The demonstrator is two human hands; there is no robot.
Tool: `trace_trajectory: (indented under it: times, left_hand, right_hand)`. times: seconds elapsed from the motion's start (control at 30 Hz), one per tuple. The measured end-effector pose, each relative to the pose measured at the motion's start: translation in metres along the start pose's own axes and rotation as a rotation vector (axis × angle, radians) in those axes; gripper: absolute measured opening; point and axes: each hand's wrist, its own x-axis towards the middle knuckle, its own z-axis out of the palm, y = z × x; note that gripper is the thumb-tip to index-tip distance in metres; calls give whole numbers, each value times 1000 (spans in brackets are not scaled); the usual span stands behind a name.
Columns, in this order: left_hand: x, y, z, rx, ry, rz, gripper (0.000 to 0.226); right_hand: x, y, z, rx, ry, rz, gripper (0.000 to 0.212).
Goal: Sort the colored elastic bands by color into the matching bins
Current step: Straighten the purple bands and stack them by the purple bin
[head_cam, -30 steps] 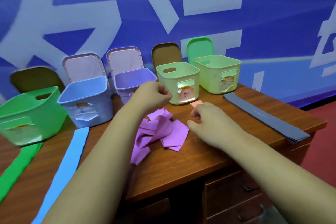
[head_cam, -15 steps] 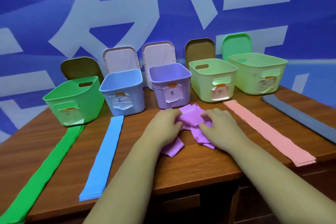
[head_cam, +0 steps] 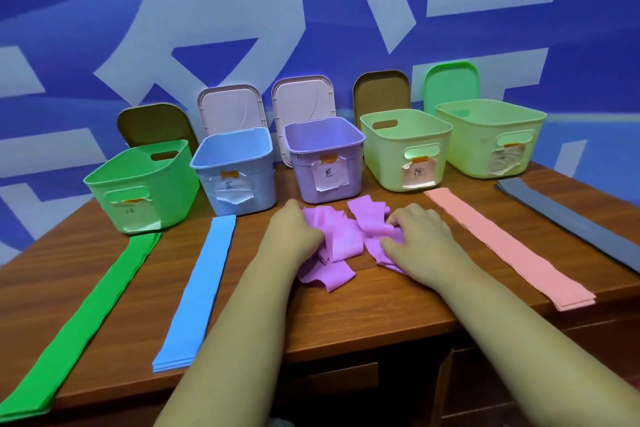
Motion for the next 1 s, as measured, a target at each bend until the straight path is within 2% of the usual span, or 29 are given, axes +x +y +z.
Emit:
trace_trajectory:
  times: [0.13, 0.27, 0.4, 0.5, 0.63, 0.7, 0.87, 0.93, 1.0]
  left_hand:
    - [-1, 3, -10, -200, 127, -20, 38]
    - [1, -3, -19, -327, 406, -38, 36]
    - [-3, -1, -27, -335, 592, -50, 34]
    - [-3, -2, -32, -361, 683, -71, 31]
    - [2, -7, -40, -412, 752, -156, 45]
    - [7, -9, -36, -347, 680, -153, 46]
    - [7, -7, -4, 59, 133, -85, 67]
    - [4, -3, -1, 198, 90, 2, 64]
    - [1, 2, -4, 225, 115, 103, 55]
  right_hand:
    - [-2, 0, -3, 113, 61, -8, 5]
    - [-5, -1, -6, 277, 131, 0, 7]
    - [-4, -4, -9, 402, 253, 12, 9]
    - [-2, -2, -13, 505, 310, 103, 9]
    - [-3, 2, -15, 610, 402, 186, 13]
    - [-2, 4, -14, 615, 415, 219, 12]
    - [1, 6, -12, 507, 302, 224, 8]
    - [1, 7, -10, 465, 288, 190, 5]
    - [3, 7, -9, 440, 299, 158, 3]
